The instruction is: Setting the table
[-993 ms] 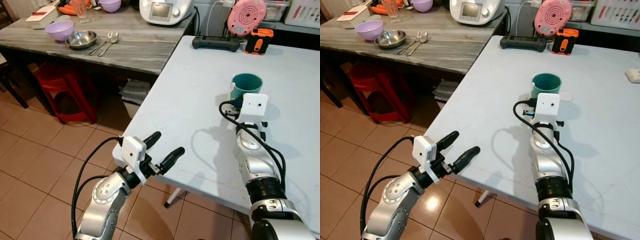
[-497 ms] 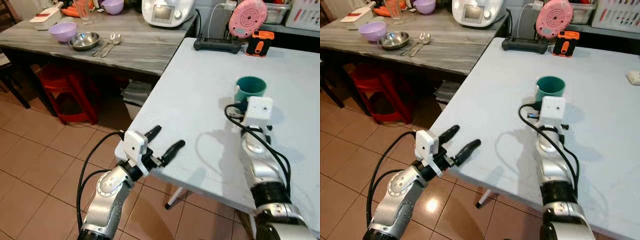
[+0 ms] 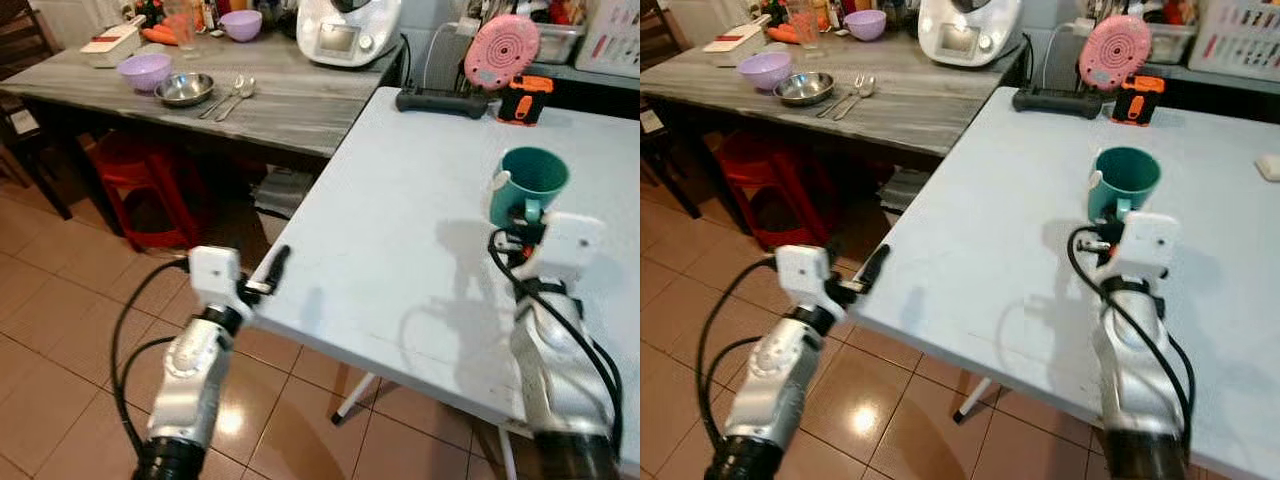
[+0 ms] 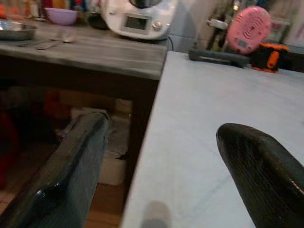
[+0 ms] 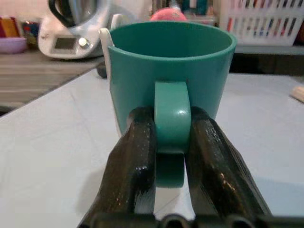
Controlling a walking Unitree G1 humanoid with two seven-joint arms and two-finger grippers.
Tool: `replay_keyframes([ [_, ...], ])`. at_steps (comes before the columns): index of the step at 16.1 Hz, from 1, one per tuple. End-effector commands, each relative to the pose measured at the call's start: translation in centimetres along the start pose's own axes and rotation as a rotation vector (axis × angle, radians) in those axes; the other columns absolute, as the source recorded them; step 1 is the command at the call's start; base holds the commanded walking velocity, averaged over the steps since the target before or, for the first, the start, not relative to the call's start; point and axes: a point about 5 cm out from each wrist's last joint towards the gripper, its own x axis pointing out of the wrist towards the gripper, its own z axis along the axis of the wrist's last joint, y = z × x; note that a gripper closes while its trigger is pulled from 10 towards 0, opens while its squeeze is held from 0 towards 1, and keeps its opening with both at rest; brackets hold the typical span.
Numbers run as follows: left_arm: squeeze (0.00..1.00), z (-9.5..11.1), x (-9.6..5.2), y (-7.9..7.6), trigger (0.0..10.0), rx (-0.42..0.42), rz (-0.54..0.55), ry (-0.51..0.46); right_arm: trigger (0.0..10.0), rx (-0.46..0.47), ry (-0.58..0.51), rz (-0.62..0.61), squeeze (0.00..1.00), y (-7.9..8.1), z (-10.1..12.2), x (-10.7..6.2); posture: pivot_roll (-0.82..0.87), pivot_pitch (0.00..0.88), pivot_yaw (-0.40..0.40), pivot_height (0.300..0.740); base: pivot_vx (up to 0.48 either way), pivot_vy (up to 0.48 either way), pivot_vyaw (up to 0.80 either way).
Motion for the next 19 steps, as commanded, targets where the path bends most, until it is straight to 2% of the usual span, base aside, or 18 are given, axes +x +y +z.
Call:
replay_keyframes([
  [1,0.00,0.6,0.5,0.2,10.0,0.000,0.006,-0.025,10.0,0.015,-0.010,0.026,0.00,0.6,0.5,-0.3,-0.11,0.000,0.042,0.740,0.000,0.000,0.00],
  [5,0.00,1.0,1.5,0.3,10.0,0.015,0.009,-0.048,10.0,0.022,0.006,0.041,0.00,1.1,0.6,-0.7,-0.11,0.000,0.054,0.740,0.000,0.227,-0.72],
  [14,0.00,1.0,1.8,0.3,10.0,0.017,0.007,-0.059,10.0,0.022,0.015,0.060,0.00,2.0,0.6,-1.0,-0.11,0.000,0.061,0.740,0.000,0.433,-0.80],
  [17,0.00,1.0,1.9,0.2,10.0,0.019,0.007,-0.059,10.0,0.018,0.019,0.060,0.00,1.9,0.5,-1.2,-0.11,0.003,0.064,0.740,0.000,0.450,-0.57],
  [19,0.00,1.0,1.9,0.1,10.0,0.021,0.009,-0.062,10.0,0.019,0.018,0.059,0.00,1.9,0.5,-1.2,-0.11,0.005,0.066,0.740,0.000,0.454,0.00],
])
